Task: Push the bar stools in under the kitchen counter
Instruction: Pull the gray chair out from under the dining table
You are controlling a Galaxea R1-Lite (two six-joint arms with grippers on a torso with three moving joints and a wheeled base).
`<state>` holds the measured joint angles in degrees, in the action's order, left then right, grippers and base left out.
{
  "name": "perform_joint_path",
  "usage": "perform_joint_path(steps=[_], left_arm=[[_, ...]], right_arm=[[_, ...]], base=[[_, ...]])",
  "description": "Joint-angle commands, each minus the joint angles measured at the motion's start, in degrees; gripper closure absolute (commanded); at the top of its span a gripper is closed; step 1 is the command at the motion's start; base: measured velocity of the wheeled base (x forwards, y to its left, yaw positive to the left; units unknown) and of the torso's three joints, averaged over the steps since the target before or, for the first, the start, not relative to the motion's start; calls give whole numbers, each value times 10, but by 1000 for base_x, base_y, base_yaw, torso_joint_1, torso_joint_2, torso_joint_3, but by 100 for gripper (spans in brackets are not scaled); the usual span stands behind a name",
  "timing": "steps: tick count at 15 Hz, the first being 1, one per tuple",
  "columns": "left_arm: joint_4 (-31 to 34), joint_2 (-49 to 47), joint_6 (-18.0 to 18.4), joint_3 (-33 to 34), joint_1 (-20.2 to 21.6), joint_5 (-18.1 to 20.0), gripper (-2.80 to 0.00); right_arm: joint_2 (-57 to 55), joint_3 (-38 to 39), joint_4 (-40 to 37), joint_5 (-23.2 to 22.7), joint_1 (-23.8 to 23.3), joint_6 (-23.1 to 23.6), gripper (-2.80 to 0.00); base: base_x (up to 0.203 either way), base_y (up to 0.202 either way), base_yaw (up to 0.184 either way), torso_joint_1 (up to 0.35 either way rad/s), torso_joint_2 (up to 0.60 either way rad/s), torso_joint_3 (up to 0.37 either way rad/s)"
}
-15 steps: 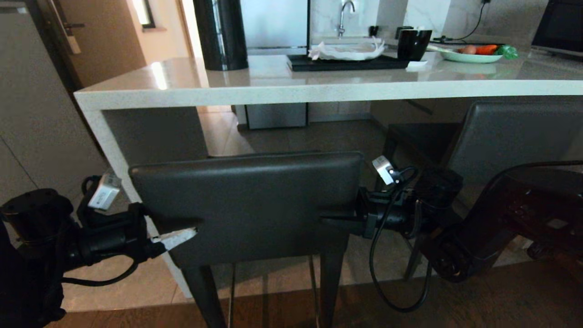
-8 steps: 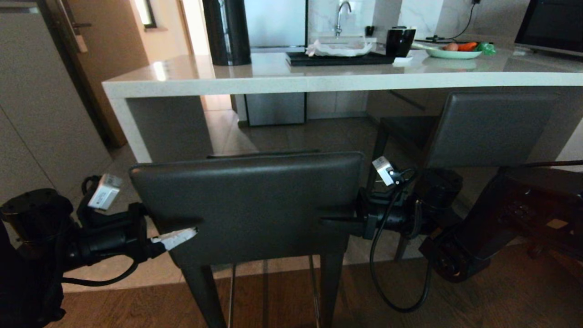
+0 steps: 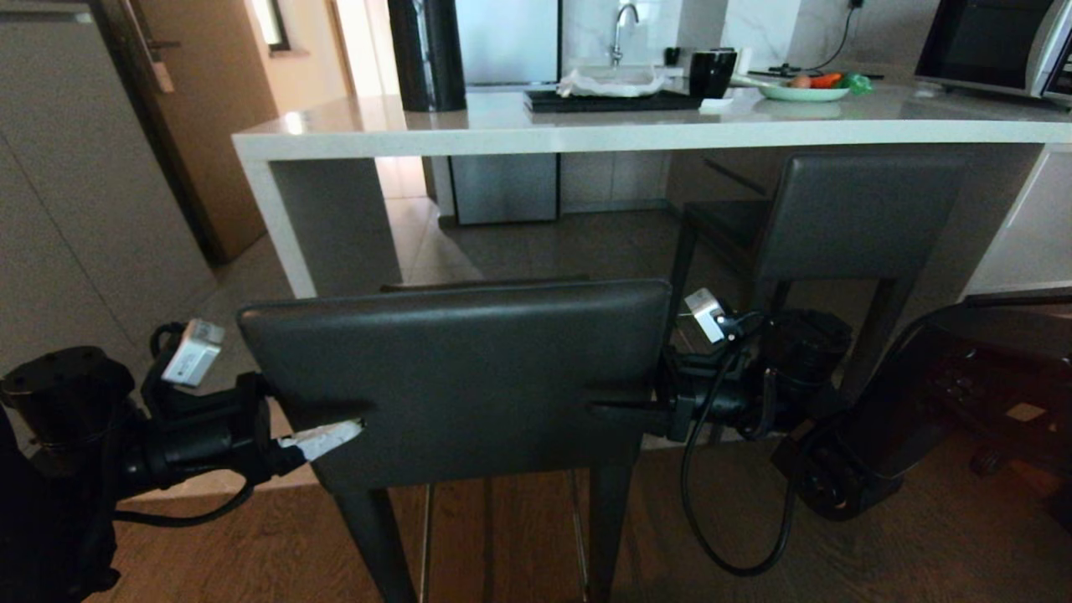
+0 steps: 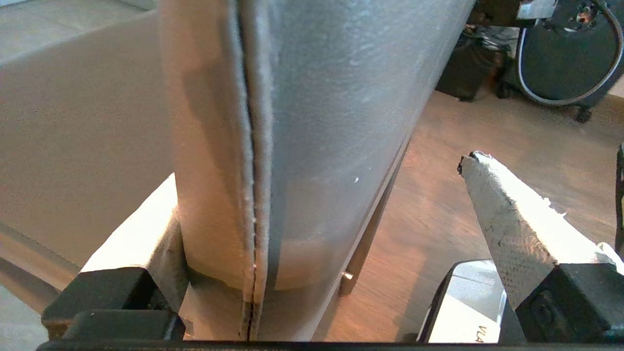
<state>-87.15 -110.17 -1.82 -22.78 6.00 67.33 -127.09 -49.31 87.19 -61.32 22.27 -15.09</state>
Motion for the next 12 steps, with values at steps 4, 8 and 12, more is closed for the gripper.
perform_joint_path(steps=[4,8,12], left_arm=[[-5,0,0,-3,0,-2,-280],[-5,0,0,-3,4,-2,-280],[-5,7,-2,9,49,-3,-280]], right_arm=[[0,-2,5,-2,0,0,-280],[1,-2,5,-2,-1,0,-280],[5,-8,5,-26,-59,0,-280]], base=[[-149,0,-3,1,3,1],[0,0,0,0,0,0],[0,0,0,0,0,0]])
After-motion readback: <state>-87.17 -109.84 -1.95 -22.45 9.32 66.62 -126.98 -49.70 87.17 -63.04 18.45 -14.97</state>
